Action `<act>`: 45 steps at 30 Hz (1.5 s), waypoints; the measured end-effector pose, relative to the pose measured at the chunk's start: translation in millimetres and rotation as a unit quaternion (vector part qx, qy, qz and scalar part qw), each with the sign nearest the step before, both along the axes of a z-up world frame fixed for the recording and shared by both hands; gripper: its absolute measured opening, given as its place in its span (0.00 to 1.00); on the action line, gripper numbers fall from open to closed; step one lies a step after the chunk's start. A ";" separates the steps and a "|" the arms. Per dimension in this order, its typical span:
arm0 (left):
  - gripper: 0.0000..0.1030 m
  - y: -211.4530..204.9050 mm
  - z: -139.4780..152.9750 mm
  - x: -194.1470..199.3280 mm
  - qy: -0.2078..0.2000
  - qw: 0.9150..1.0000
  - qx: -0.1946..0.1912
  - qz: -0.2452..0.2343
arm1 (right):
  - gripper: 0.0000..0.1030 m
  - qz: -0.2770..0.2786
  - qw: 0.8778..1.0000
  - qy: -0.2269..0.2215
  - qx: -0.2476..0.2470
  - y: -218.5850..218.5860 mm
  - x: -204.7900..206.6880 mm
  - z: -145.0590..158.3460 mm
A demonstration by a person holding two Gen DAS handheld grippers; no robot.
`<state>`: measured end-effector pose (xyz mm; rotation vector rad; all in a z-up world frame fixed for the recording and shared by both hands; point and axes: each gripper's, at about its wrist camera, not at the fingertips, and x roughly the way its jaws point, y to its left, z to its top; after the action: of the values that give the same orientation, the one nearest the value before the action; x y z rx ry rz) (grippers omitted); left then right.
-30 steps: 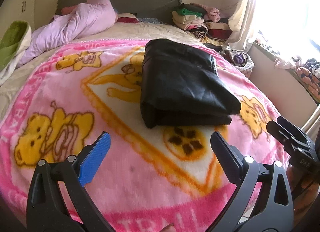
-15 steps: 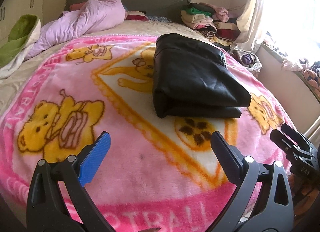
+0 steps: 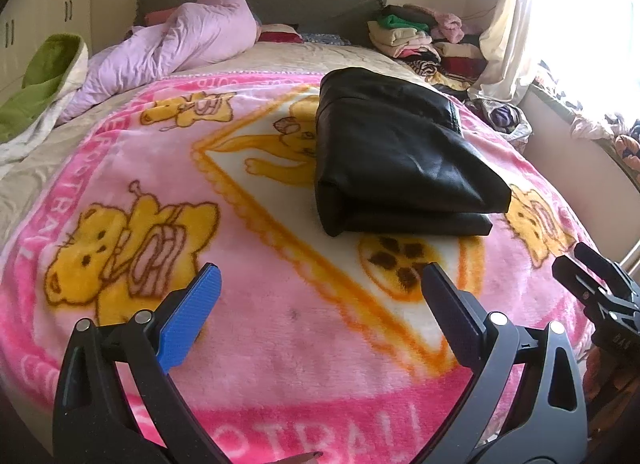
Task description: Fold large clothes
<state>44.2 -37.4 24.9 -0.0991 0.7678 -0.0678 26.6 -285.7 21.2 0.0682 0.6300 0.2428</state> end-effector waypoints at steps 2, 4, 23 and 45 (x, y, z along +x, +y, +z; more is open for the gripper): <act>0.91 0.8 0.2 0.0 -0.001 1.000 0.004 0.002 | 0.96 0.000 1.000 0.001 0.001 -0.3 0.7 -0.1; 0.91 2.3 0.3 -0.6 -0.001 1.000 0.005 0.003 | 0.96 0.000 1.000 0.002 0.000 -0.1 0.3 -0.2; 0.91 3.3 2.8 -0.8 -0.002 1.000 0.014 0.010 | 0.96 0.001 1.000 -0.001 -0.004 0.6 -0.1 2.5; 0.91 7.7 -1.2 -1.2 0.005 1.000 0.023 0.013 | 0.96 -0.007 1.000 0.002 -0.007 -2.2 -3.5 -2.1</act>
<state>43.0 -29.7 23.7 -0.0662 0.7773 -0.0251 23.1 -287.9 19.1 0.0589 0.6353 0.2254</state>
